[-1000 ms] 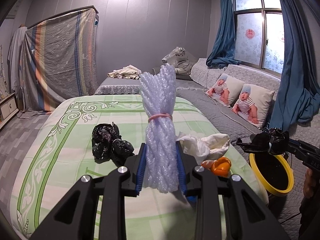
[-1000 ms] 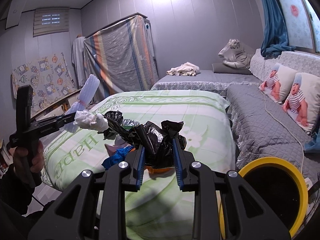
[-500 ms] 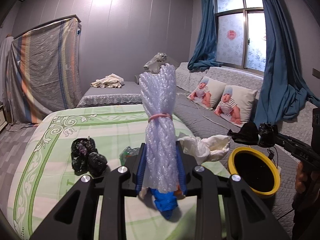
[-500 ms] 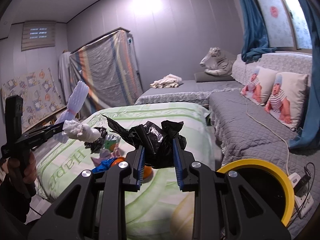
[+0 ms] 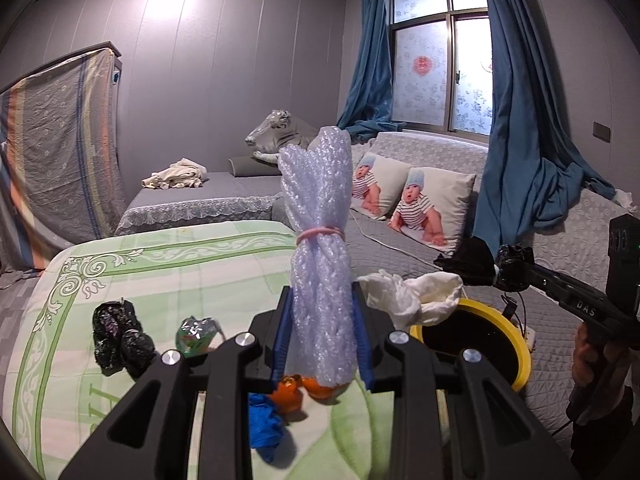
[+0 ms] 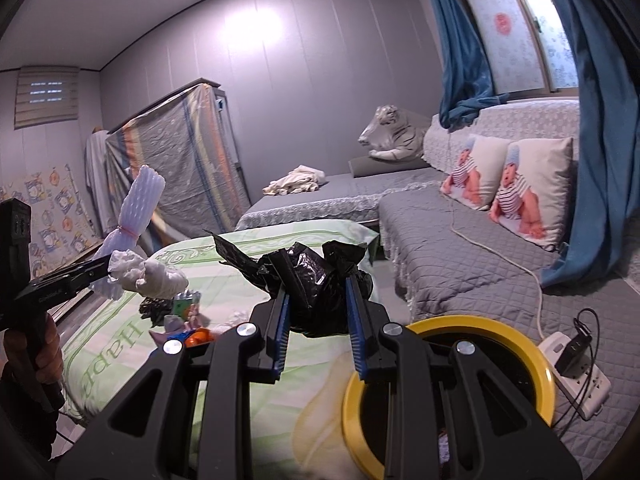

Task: Collect trash
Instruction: 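Lift the mesh sleeve and black bag and carry both toward the bin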

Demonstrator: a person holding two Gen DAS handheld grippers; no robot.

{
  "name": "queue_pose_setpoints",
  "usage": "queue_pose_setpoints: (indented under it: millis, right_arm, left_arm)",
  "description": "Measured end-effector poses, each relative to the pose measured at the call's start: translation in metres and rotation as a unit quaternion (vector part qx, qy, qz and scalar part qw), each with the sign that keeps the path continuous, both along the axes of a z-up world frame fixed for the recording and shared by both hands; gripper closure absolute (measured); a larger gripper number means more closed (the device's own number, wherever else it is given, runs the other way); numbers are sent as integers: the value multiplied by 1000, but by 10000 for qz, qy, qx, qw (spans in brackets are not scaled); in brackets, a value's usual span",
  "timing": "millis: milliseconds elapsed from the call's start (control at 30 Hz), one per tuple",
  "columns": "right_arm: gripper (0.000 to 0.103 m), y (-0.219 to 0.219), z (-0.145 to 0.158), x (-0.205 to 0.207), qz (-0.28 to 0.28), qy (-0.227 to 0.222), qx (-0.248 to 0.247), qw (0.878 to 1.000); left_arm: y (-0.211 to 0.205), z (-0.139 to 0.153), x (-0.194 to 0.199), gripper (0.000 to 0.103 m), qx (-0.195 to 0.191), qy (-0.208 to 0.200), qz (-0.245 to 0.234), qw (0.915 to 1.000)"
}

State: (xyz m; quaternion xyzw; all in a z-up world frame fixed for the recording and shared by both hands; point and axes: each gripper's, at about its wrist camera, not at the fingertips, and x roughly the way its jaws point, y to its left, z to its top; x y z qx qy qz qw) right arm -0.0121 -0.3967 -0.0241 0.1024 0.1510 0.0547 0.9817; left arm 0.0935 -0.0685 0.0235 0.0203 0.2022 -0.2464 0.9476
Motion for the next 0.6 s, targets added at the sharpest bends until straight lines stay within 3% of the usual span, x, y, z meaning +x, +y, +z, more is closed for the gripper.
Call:
queue_pose_setpoints:
  millis: [600]
  right_arm:
    - [79,-73,-12,-30,-1132,-34,260,9932]
  left_arm:
    - [-103,-7,5,77,171,89,-1059,9942]
